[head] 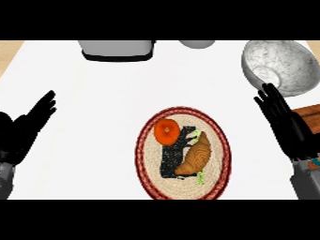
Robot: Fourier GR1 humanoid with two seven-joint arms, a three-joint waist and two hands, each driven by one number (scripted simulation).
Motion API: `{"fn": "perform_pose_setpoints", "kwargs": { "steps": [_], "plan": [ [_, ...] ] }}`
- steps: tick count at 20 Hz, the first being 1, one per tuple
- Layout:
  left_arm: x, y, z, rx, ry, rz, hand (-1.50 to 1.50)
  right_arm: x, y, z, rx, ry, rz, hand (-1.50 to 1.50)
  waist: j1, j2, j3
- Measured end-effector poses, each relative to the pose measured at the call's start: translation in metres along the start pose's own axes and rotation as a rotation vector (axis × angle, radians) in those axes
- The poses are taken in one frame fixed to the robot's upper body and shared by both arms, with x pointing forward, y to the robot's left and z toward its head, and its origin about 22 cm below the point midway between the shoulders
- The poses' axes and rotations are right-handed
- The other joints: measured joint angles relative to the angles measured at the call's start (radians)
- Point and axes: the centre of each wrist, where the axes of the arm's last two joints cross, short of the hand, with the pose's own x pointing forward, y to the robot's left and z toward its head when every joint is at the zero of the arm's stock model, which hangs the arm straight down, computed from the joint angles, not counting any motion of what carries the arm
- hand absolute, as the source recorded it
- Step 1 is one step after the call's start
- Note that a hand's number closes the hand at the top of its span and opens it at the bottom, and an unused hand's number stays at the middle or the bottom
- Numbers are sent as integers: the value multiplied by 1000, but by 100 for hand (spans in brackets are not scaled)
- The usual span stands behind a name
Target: Pick the squash from the placemat and place it in the bowl
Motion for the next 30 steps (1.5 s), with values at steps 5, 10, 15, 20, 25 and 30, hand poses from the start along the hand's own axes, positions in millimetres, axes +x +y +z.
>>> {"fn": "perform_pose_setpoints", "kwargs": {
  "steps": [5, 10, 15, 20, 25, 30],
  "plan": [
    [12, -24, -6, 23, -122, 57, 0, -10, 77, -14, 48, 67, 141, 150, 3, 9, -5],
    [23, -45, -9, 24, -196, 128, 0, -15, 97, -18, -134, 31, 412, -150, -15, -2, -15],
    [27, -71, -9, 22, -237, 177, 0, -26, 173, -4, -333, -174, 378, -150, -17, 5, -7],
    [29, -87, -11, 31, -246, 189, 0, -26, 226, 12, -426, -310, 449, -150, -18, 9, -6],
    [23, -92, -7, 41, -246, 191, 0, -26, 234, 7, -476, -252, 549, -150, -27, 6, -9],
    [23, -95, -5, 41, -247, 192, 0, 0, 242, -5, -481, -119, 583, -150, -27, 6, -8]
  ]
}}
